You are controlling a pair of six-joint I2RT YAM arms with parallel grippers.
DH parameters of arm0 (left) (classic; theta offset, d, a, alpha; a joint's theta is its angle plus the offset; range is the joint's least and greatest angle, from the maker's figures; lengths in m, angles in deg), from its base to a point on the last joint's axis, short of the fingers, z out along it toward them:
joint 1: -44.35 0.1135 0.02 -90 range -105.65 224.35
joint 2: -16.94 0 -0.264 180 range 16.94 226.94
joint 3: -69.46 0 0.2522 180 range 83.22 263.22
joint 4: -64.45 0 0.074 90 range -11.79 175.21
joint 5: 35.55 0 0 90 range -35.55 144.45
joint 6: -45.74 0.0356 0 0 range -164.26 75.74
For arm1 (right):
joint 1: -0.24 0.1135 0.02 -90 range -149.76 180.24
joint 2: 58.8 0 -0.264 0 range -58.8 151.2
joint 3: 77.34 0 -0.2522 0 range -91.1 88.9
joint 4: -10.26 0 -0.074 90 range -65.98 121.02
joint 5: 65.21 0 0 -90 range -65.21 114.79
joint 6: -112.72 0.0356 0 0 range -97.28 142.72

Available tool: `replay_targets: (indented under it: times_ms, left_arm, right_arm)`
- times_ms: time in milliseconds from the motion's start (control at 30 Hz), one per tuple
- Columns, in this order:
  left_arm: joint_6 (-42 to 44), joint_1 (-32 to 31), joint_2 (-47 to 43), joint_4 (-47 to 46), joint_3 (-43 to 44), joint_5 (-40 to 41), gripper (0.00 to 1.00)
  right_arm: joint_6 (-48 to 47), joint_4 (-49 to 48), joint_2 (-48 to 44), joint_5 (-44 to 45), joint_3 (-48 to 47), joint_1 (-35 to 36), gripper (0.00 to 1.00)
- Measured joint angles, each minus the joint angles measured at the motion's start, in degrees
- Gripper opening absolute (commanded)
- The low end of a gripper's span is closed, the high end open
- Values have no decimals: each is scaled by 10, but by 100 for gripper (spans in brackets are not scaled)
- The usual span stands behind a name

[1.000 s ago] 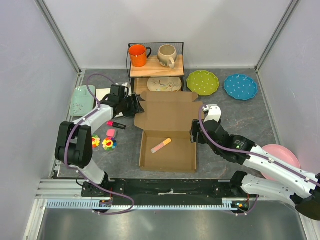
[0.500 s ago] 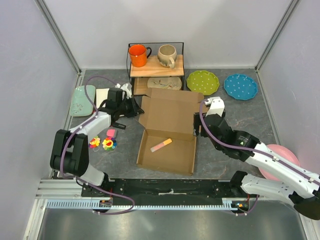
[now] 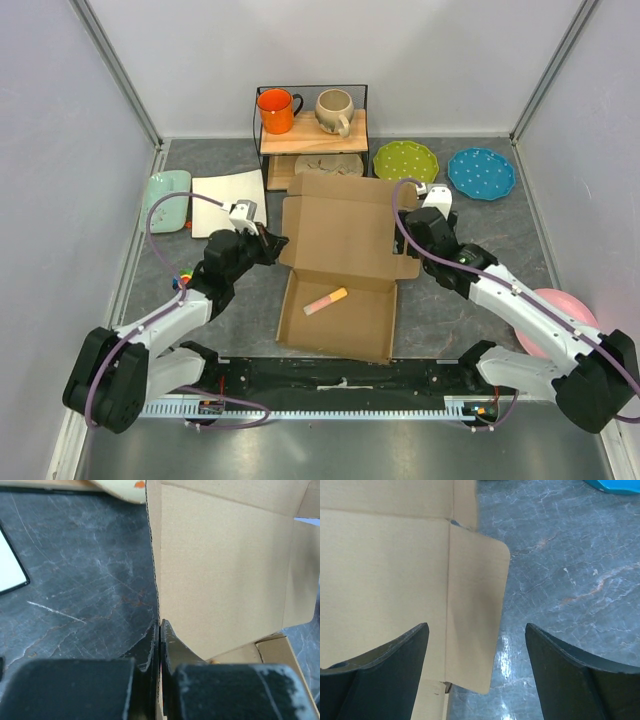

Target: Fold the paper box

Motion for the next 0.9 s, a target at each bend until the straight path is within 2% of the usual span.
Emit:
replay_targets:
  times_ms: [300, 600, 900]
  left_arm:
    - [24, -20, -73, -82, -53, 82, 2]
    - [25, -53, -67, -133, -82, 139, 2]
    - [30, -56, -67, -141, -90, 159, 2]
  right_arm:
    - [-16, -91, -2, -8, 71, -6, 83]
    - [-22, -168, 15, -31, 92, -17, 87]
    - [-15, -247, 40, -132, 105, -109, 89]
